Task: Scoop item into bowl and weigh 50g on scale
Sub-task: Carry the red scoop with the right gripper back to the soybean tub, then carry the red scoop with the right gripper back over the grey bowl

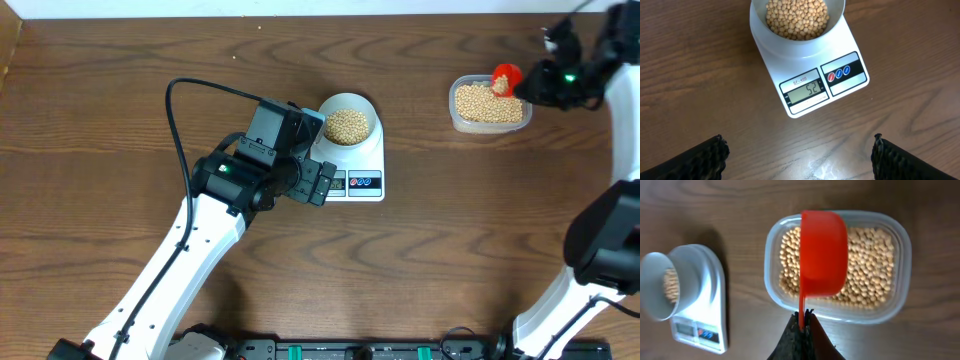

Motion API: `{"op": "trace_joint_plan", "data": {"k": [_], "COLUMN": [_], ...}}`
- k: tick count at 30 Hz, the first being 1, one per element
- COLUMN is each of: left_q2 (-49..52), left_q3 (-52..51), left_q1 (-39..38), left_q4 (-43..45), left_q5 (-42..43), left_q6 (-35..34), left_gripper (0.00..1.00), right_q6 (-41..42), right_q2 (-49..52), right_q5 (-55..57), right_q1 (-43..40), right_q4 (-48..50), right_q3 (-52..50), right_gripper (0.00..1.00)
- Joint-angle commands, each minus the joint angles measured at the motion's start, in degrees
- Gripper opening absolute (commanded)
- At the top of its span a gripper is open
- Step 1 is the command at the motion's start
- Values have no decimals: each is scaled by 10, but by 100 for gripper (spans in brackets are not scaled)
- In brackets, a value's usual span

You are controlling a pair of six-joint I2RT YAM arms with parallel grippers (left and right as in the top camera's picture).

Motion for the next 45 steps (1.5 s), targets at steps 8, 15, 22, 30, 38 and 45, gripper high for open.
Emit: {"op": "trace_joint_plan", "data": {"k": [8,15,22,30,38,45], "left_q2": [2,2,2,2,2,2], "left_q3": [-4,-4,-4,-4,-4,-4], "left_q1": [3,3,3,3,3,3], "left_q4": [0,0,0,0,0,0], "left_q5": [-5,-5,-5,-5,-5,-5], "left_q6": [1,1,1,1,1,1], "left_gripper": [93,93,93,93,93,93], "right_q6": [48,48,49,53,-9,-54], "right_q2": [-38,-38,-38,-40,-42,-42], "right_q5": [303,409,455,376,176,23], "right_q1": [125,189,233,235,235,231], "right_q4": [3,1,-10,-12,12,100], "right_q3": [12,12,12,12,12,12], "right_gripper": [1,1,1,1,1,1]}}
